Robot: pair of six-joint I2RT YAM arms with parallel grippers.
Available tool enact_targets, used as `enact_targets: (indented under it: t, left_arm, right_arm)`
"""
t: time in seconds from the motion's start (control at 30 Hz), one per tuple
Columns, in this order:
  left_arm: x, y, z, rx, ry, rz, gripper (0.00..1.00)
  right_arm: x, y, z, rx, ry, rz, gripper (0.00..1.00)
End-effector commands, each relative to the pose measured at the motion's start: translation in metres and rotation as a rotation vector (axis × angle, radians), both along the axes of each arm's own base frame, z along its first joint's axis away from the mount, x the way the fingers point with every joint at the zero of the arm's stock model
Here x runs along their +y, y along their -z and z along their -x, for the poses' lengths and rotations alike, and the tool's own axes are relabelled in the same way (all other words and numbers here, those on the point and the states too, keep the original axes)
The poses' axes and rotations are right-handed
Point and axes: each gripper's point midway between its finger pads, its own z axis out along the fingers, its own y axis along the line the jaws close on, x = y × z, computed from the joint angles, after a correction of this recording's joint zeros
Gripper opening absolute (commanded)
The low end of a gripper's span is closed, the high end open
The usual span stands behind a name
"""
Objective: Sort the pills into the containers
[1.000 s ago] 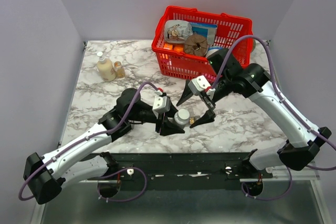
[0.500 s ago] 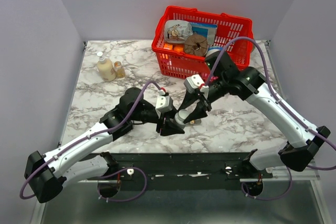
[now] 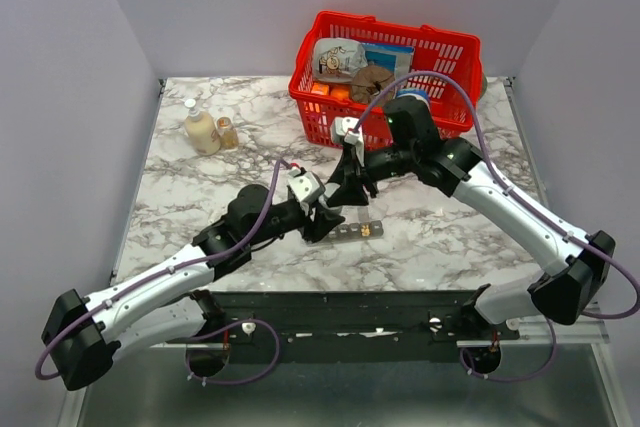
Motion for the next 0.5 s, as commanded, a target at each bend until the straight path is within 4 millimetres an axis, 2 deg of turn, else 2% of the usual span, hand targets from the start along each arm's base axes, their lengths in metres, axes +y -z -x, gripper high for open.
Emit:
enact_targets:
  t: [0.0, 0.03, 0.1, 0.17, 0.23, 0.27, 0.33, 0.4, 0.43, 0.47]
  left_arm:
    - [0.019, -0.113, -0.048, -0.193, -0.325, 0.322, 0.0]
    - [0.02, -0.114, -0.05, -0.196, -0.338, 0.339, 0.0]
    - [0.02, -0.112, -0.054, -0.184, -0.362, 0.346, 0.0]
    - [0.018, -0.109, -0.055, -0.179, -0.354, 0.342, 0.0]
    - [0.015, -0.103, -0.051, -0.175, -0.33, 0.331, 0.0]
    - [0.015, -0.102, -0.049, -0.179, -0.321, 0.322, 0.0]
    - [0.012, -0.091, -0.042, -0.173, -0.271, 0.282, 0.0]
    - [0.01, -0.086, -0.034, -0.171, -0.216, 0.261, 0.0]
    - [0.008, -0.078, -0.027, -0.156, -0.171, 0.234, 0.0]
    - [0.009, -0.077, -0.023, -0.153, -0.151, 0.228, 0.0]
  right_arm:
    - [0.007, 0.057, -0.017, 0.219, 0.22, 0.148, 0.24]
    - [0.008, 0.062, -0.025, 0.234, 0.278, 0.155, 0.24]
    - [0.013, 0.076, -0.027, 0.32, 0.325, 0.16, 0.24]
    - [0.017, 0.079, -0.024, 0.375, 0.329, 0.156, 0.24]
    - [0.017, 0.077, -0.028, 0.353, 0.335, 0.154, 0.31]
    - [0.015, 0.076, -0.029, 0.331, 0.329, 0.162, 0.36]
    - [0.014, 0.063, -0.032, 0.25, 0.302, 0.147, 0.46]
    - [0.01, 0.055, -0.029, 0.186, 0.249, 0.151, 0.65]
    - [0.009, 0.041, -0.023, 0.166, 0.208, 0.12, 0.73]
    - [0.007, 0.035, -0.02, 0.137, 0.183, 0.111, 0.87]
